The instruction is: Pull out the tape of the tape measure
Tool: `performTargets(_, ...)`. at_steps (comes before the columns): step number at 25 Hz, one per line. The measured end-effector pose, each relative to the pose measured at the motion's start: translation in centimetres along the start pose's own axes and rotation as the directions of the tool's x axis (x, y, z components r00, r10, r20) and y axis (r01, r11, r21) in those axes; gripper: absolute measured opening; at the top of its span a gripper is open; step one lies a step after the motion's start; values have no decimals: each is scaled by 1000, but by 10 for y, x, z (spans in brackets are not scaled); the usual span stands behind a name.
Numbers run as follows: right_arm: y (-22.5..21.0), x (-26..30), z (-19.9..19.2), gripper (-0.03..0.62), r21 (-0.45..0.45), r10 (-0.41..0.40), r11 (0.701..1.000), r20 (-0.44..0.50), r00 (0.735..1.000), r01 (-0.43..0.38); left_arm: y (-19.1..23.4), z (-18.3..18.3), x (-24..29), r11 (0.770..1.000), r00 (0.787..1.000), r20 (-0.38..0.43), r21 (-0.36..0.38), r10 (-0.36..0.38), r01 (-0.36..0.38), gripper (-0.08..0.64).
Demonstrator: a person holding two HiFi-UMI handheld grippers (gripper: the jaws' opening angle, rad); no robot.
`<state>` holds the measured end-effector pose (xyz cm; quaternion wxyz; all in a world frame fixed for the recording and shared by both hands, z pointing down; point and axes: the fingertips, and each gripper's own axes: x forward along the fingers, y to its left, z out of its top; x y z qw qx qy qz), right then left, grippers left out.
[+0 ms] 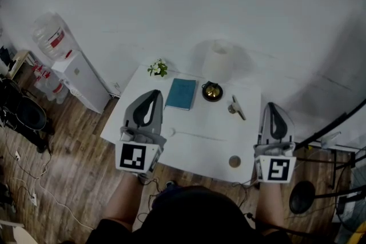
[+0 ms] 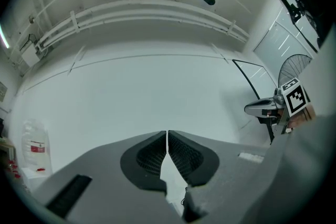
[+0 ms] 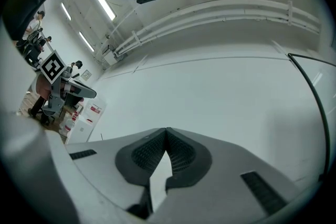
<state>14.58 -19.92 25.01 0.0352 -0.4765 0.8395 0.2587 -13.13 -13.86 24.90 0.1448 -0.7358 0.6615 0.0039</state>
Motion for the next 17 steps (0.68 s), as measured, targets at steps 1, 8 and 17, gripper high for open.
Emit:
performTargets(1, -2, 0, -2, 3, 2, 1, 1000, -5, 1000, -1, -1, -1, 1, 1000, 1000, -3, -1, 2, -2, 14)
performTargets(8, -9, -4, -10, 3, 10, 10, 1000, 2, 1000, -10, -9, -9, 2, 1000, 1000, -10, -13, 20, -20, 14)
performTargets(17, -24, -7, -16, 3, 19, -4, 1000, -2, 1000, 4, -15, -10, 11, 1000, 1000, -7, -13, 22, -22, 14)
